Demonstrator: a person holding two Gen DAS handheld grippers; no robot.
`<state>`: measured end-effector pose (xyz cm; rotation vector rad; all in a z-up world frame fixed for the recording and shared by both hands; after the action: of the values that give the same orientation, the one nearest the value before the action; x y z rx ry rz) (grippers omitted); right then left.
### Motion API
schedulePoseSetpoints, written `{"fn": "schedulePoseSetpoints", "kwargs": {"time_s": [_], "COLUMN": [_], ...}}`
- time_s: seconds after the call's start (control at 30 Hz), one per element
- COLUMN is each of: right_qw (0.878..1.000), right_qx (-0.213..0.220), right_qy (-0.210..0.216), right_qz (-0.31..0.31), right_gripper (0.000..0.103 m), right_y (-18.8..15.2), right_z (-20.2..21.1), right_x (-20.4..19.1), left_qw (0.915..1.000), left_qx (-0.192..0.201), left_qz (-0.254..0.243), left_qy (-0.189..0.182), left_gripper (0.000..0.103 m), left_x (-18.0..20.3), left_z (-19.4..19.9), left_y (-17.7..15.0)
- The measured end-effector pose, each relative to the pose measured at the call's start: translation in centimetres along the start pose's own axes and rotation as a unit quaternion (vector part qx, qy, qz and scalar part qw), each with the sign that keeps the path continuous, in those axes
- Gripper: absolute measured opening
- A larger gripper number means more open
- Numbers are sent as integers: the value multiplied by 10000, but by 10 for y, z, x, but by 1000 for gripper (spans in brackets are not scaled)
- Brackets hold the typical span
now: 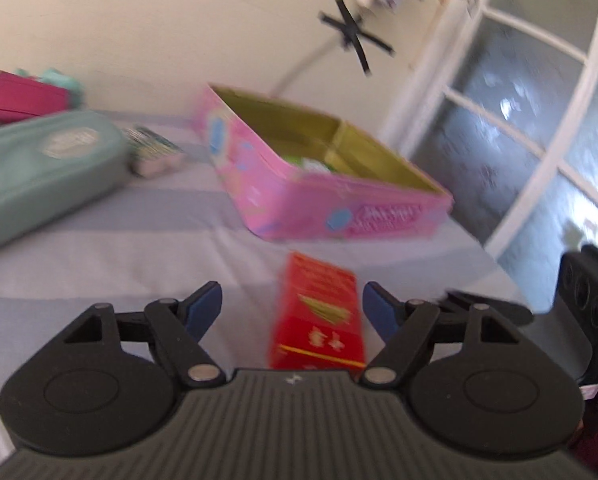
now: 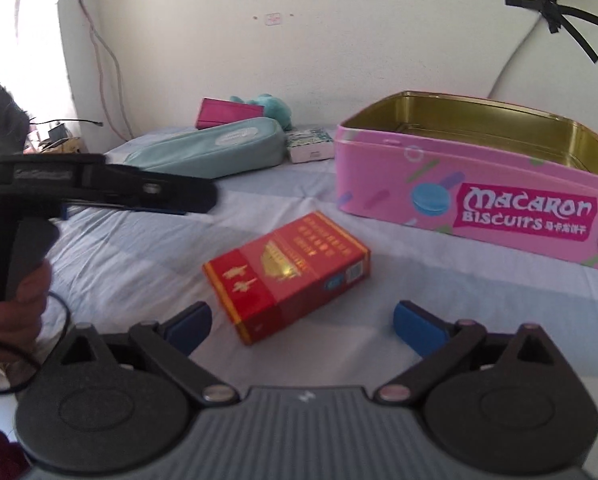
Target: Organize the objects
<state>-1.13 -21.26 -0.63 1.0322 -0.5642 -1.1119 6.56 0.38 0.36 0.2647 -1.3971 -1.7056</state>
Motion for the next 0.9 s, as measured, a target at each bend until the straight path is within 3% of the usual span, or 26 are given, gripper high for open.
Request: {"fn": "schedulePoseSetpoints", "kwargs": {"time_s": [0.03,0.13,0.17,0.2,0.33,0.53,0.8,0.9], "right_qw": [10000,9999,9998,9998,9985,9907,9853,9801], "right_qx": [-14,44,85,130,532,1337,1452,1531], "right_qy": [51,82,92,106,149,-158,-815,-1143], "right_qz": [25,100,129,127,-48,207,-379,-540], "right_gripper": [94,84,75,62,53,52,52,53], "right_y": [0,-1,-2,-1,7,41,73,77], "right_z": [-2,-6,-6,-6,5,24,-12,-18], "right_x": [-2,-9,-11,-11,-7,8,85,112], "left_qw": [9999,9996,9994,9996,9998,9956,9922,9916], "left_qx": [-132,-291,-341,-283,138,622,586,431], "left_qz": [-33,-47,-56,-66,-76,-629,-1012,-1130], "left_qy": [-12,-37,-43,21,-108,-301,-430,-450], "left_gripper": [69,60,61,61,60,61,62,68], "left_x": [3,10,13,15,25,60,100,114], "left_z": [-7,-18,-20,-18,-6,-33,-124,-157], "left_y": [-4,-14,-14,-12,14,67,97,100]}}
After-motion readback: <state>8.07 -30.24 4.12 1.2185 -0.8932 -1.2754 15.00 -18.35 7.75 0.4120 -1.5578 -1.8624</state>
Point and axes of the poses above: each gripper's, at about its wrist camera, not at the fingertips, and z roughly against the way its jaws point, x to its right, y to its top, the point moved 2 cm from there along -z, roughly the way its jaws point, and after that the axes turned 11 degrees about x, right-handed, at the moved point
